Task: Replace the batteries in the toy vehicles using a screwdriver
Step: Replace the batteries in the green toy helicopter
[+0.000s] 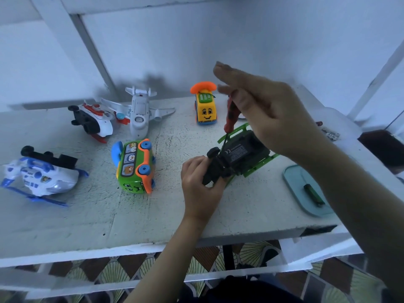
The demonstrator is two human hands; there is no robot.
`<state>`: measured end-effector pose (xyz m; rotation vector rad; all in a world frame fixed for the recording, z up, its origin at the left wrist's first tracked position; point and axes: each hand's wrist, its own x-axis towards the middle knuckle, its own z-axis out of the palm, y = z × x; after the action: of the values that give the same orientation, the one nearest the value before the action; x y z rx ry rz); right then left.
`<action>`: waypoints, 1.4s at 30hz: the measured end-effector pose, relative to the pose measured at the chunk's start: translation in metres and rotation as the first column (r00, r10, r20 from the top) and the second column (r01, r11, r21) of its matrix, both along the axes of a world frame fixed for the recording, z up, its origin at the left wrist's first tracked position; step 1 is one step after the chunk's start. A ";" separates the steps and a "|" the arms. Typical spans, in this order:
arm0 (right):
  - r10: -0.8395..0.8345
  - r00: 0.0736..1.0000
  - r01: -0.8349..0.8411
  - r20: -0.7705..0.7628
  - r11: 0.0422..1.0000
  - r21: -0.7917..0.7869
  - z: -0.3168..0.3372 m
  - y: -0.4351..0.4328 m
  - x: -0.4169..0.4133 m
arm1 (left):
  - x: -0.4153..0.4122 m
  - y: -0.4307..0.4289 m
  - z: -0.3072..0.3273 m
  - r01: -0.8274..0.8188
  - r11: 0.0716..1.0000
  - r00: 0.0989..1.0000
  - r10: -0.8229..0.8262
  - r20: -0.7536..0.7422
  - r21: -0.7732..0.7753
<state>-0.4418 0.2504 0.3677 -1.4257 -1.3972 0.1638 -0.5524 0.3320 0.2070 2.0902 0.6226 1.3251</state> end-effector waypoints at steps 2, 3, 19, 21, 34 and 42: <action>0.157 0.975 -0.155 -0.154 0.988 0.027 0.000 -0.002 -0.005 | 0.000 0.000 0.000 -0.003 1.000 1.000 0.003 0.004 -0.005; 0.184 0.963 -0.176 -0.196 0.983 0.059 0.000 -0.002 -0.006 | 0.000 0.000 0.000 -0.004 1.000 1.000 0.004 0.006 -0.006; 0.156 0.954 -0.113 -0.257 0.978 0.174 0.002 -0.002 -0.012 | 0.000 -0.001 -0.001 0.009 1.000 1.000 -0.008 0.017 -0.016; 0.092 0.956 -0.045 -0.277 0.984 0.172 0.002 -0.002 -0.012 | -0.001 -0.001 0.000 0.011 1.000 1.000 -0.011 0.015 -0.015; 0.162 0.943 -0.155 -0.291 0.987 0.047 0.004 -0.010 0.002 | -0.001 0.000 -0.002 0.012 1.000 1.000 -0.012 0.004 -0.021; -0.197 0.970 0.194 0.146 0.980 0.034 -0.004 -0.004 0.006 | -0.001 0.000 -0.001 0.008 1.000 1.000 -0.008 -0.009 -0.021</action>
<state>-0.4354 0.2460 0.3635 -1.5755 -1.3637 -0.0851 -0.5536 0.3315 0.2057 2.0805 0.6284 1.3001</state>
